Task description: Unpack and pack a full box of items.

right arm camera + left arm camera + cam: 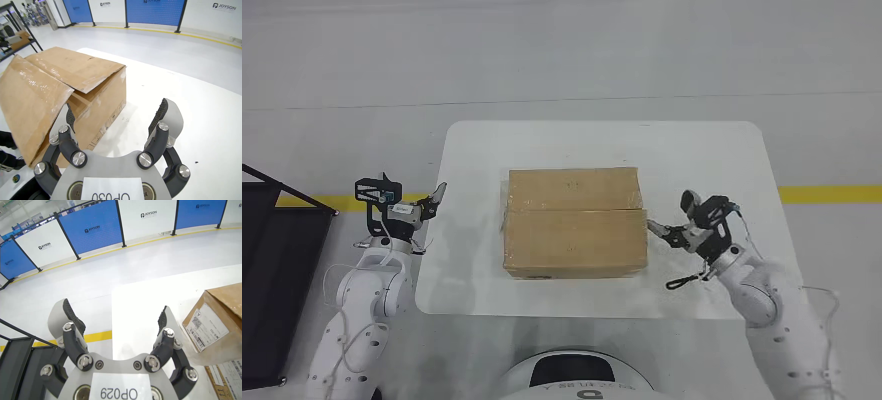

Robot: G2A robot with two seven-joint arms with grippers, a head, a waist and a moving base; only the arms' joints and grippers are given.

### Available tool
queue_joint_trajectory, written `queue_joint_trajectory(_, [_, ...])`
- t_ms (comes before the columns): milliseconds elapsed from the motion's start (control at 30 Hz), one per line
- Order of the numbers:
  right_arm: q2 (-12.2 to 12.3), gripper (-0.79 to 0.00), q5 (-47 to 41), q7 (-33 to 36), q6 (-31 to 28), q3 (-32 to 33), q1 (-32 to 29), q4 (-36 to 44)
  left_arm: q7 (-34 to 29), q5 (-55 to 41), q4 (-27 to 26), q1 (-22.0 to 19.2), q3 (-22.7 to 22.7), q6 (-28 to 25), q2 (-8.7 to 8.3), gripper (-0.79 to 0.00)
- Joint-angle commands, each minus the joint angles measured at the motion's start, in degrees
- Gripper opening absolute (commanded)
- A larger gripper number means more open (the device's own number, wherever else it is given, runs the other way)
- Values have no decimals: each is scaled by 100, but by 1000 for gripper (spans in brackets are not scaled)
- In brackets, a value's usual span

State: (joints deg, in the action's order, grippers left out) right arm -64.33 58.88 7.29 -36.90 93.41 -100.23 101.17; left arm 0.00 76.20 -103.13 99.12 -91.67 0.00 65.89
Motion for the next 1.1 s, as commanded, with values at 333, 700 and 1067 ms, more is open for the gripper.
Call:
queue_joint_trajectory(333, [175, 0, -1266, 653, -1908, 324, 13, -284, 0, 0, 0, 0, 0, 0, 0, 0])
queue_joint_trajectory(700, [241, 0, -219, 373, -1987, 602, -778, 423, 0, 0, 0, 0, 0, 0, 0, 0])
queue_joint_trajectory(1067, [231, 0, 948, 312, -1279, 253, -929, 511, 0, 0, 0, 0, 0, 0, 0, 0])
